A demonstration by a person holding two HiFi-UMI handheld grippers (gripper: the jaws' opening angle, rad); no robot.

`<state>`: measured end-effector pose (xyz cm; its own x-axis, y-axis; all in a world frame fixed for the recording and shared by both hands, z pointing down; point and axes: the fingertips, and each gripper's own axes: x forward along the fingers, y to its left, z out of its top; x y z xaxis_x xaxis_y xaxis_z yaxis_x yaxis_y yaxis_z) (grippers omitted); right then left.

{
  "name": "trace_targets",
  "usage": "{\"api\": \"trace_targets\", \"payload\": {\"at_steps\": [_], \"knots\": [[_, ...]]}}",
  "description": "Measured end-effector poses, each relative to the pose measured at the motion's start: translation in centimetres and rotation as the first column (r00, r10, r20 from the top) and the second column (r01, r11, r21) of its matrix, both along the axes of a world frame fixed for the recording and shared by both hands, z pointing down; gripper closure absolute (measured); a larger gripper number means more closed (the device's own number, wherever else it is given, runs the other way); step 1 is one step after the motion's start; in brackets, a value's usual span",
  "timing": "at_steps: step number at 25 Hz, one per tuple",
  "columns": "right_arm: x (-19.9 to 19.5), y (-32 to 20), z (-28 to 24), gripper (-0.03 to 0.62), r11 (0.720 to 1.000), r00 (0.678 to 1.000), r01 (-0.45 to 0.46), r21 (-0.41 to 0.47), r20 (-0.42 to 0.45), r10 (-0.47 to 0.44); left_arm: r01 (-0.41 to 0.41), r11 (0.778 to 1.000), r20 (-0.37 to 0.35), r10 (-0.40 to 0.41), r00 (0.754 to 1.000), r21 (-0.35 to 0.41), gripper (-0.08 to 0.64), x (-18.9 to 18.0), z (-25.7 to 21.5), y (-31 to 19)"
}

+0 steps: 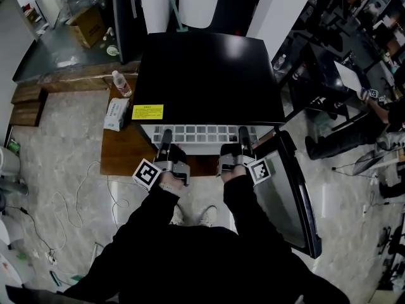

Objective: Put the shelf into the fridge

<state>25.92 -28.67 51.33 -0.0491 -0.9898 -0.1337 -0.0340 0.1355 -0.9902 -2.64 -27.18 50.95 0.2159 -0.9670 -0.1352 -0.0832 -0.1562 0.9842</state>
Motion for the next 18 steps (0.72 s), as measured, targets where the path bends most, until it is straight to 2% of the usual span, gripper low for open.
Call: {"api": "trace_targets", "payload": {"at_steps": [18], "knots": [[0.4, -2.3, 0.2, 0.571, 0.995, 0.995, -0.1, -0.015, 0.009, 0.1, 0.099, 0.995, 0.006, -0.099, 0.995, 0.003, 0.531, -0.1, 0.3, -2.3]]}}
